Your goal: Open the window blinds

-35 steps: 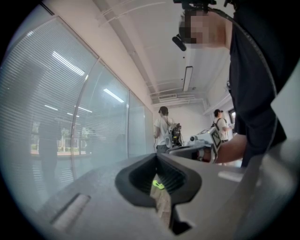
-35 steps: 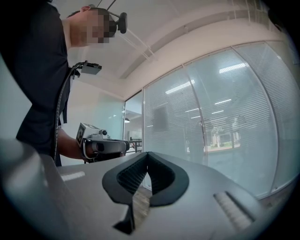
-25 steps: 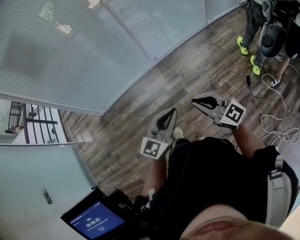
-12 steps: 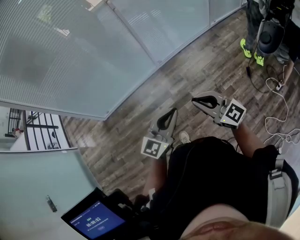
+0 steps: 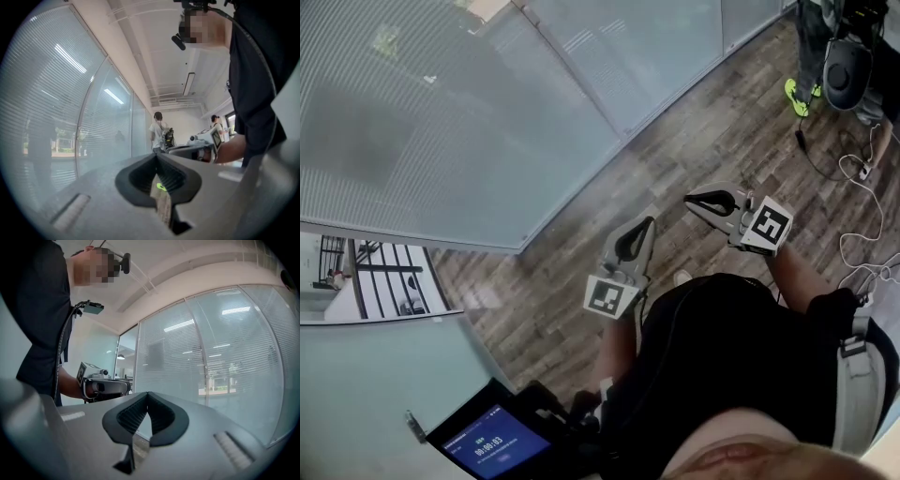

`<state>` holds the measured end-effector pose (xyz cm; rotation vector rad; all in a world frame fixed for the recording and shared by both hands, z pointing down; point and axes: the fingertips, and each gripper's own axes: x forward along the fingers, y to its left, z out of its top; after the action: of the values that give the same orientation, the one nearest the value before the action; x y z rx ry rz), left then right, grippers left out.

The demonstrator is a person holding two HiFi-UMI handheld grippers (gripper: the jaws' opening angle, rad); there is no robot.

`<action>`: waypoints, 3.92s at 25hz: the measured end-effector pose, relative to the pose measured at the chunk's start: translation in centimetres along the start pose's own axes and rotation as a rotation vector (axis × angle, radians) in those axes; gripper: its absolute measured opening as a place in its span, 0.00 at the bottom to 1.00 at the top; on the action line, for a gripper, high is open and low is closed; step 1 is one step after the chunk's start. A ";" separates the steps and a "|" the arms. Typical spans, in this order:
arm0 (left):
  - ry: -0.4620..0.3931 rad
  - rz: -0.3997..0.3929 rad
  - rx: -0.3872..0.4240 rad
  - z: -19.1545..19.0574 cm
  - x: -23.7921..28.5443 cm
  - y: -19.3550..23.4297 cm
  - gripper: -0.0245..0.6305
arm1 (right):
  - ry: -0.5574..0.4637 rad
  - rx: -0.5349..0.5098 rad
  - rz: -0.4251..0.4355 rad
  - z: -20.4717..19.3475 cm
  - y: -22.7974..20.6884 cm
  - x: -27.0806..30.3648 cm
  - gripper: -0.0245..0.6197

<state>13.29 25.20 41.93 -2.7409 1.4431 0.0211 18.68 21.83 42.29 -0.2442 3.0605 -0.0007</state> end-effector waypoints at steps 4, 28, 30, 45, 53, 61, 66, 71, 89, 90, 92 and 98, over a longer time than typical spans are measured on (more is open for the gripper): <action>-0.005 -0.010 -0.005 -0.3 -0.6 2.2 0.04 | 0.008 -0.002 -0.012 -0.2 -0.5 2.3 0.05; -0.051 -0.010 -0.069 -2.2 -3.9 8.6 0.04 | 0.092 -0.058 0.000 -1.5 -0.8 9.9 0.05; -0.047 -0.010 -0.077 -2.4 -3.8 8.7 0.04 | 0.093 -0.054 -0.003 -1.5 -0.9 9.9 0.05; -0.021 0.023 -0.061 -2.8 -1.2 12.2 0.04 | 0.075 -0.037 0.021 -2.0 -5.7 12.2 0.05; 0.000 0.073 -0.053 -2.3 2.1 16.4 0.04 | 0.063 -0.026 0.076 -1.7 -10.5 15.0 0.05; 0.013 0.128 -0.052 -1.9 6.9 21.3 0.04 | 0.053 -0.017 0.136 -1.0 -16.9 17.6 0.05; 0.020 0.163 -0.038 -1.9 10.3 23.3 0.04 | 0.039 -0.012 0.173 -0.8 -20.6 18.4 0.05; 0.015 0.191 -0.018 -1.5 12.6 24.5 0.04 | 0.009 -0.042 0.208 0.2 -22.8 18.7 0.05; 0.022 0.247 0.038 -1.6 16.2 25.5 0.04 | -0.029 -0.042 0.255 0.1 -26.5 17.5 0.05; 0.021 0.251 0.039 -1.6 16.0 25.3 0.04 | -0.029 -0.046 0.261 0.1 -26.1 17.6 0.05; 0.019 0.261 0.038 -1.6 15.5 25.0 0.04 | -0.027 -0.058 0.271 0.1 -25.6 17.7 0.05; 0.032 0.275 0.036 -2.0 16.0 26.6 0.04 | -0.023 -0.053 0.274 -0.2 -27.1 18.5 0.05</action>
<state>0.39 -3.17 42.50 -2.5039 1.7980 -0.0399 4.75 -7.86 41.34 0.1729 3.0454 0.0973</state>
